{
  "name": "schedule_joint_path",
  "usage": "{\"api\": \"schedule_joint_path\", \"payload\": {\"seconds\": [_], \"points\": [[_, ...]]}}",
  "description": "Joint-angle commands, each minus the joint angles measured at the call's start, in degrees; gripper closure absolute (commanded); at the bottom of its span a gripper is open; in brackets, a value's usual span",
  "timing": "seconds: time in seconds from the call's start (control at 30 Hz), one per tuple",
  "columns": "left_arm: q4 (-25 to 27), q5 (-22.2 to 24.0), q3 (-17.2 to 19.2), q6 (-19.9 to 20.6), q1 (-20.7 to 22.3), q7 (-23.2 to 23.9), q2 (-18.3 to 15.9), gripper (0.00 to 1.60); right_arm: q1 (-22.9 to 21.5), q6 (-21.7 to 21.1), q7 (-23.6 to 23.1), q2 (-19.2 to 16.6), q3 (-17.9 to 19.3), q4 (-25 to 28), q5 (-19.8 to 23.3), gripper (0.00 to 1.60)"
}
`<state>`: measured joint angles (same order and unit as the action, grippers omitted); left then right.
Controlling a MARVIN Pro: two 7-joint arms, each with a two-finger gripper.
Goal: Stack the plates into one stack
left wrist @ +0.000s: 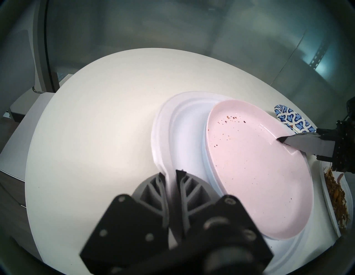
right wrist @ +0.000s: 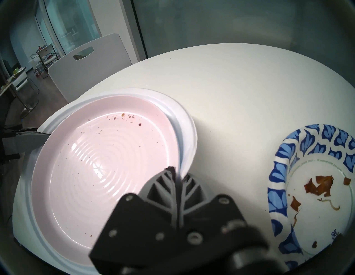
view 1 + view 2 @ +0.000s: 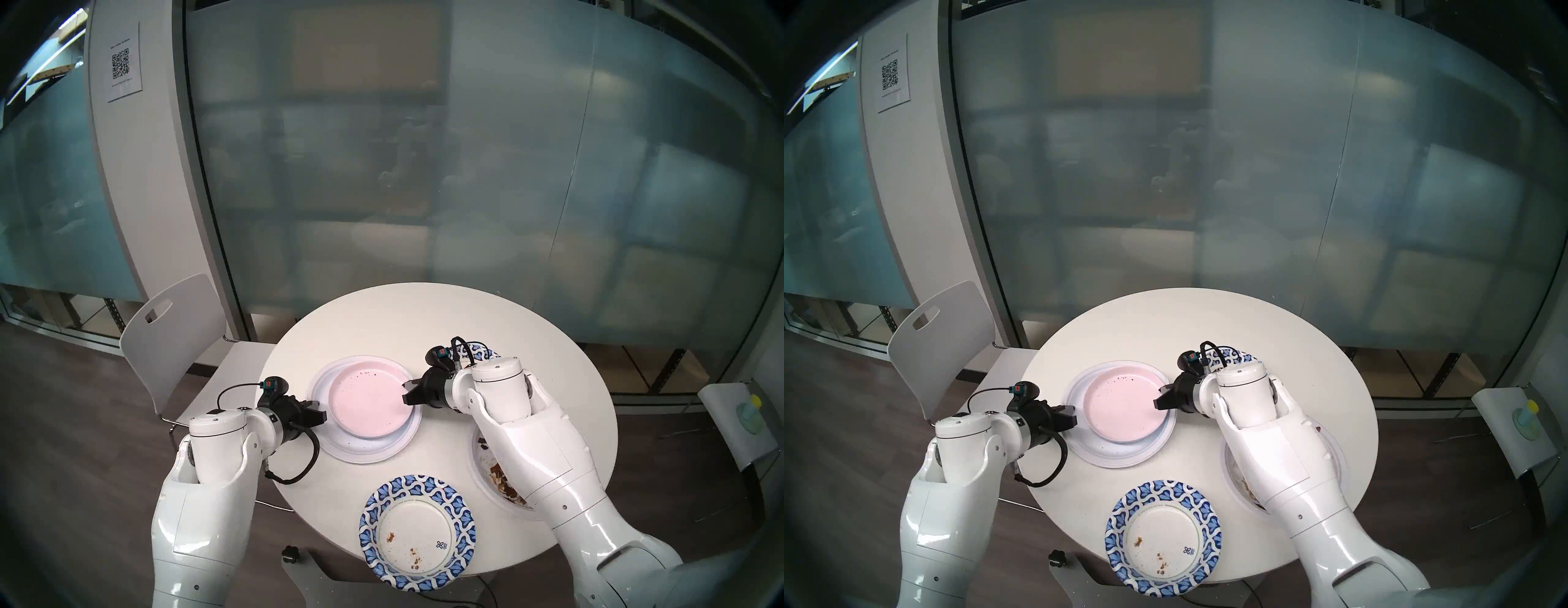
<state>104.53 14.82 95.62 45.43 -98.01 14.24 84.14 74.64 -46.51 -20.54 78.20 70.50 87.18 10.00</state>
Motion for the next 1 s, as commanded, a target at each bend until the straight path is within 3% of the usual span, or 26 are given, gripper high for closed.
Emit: {"api": "schedule_joint_path", "payload": {"seconds": [0.0, 0.47, 0.77, 0.8, 0.97], "points": [[3.3, 1.5, -0.8, 1.3, 2.6, 0.5, 1.9, 1.60, -2.2, -1.0, -0.6, 0.5, 0.8, 3.8, 0.7, 1.60], [9.3, 3.0, -2.9, 6.4, 2.0, 1.1, 3.9, 1.60, -1.1, -6.6, -2.7, -2.3, 3.1, 12.2, 1.1, 1.60], [13.3, 3.6, -6.1, 9.2, 0.6, 1.7, 5.1, 1.60, 2.9, -8.5, -3.3, -4.1, 5.4, 17.7, 1.9, 1.60], [14.4, 3.6, -7.4, 9.6, 0.5, 1.7, 5.4, 1.60, 6.6, -8.5, -2.7, -5.2, 6.9, 23.5, 1.9, 1.60], [14.7, 3.5, -8.4, 9.6, 0.4, 1.7, 5.7, 1.60, 7.1, -8.5, -2.8, -5.6, 7.3, 24.0, 2.0, 1.60]]}}
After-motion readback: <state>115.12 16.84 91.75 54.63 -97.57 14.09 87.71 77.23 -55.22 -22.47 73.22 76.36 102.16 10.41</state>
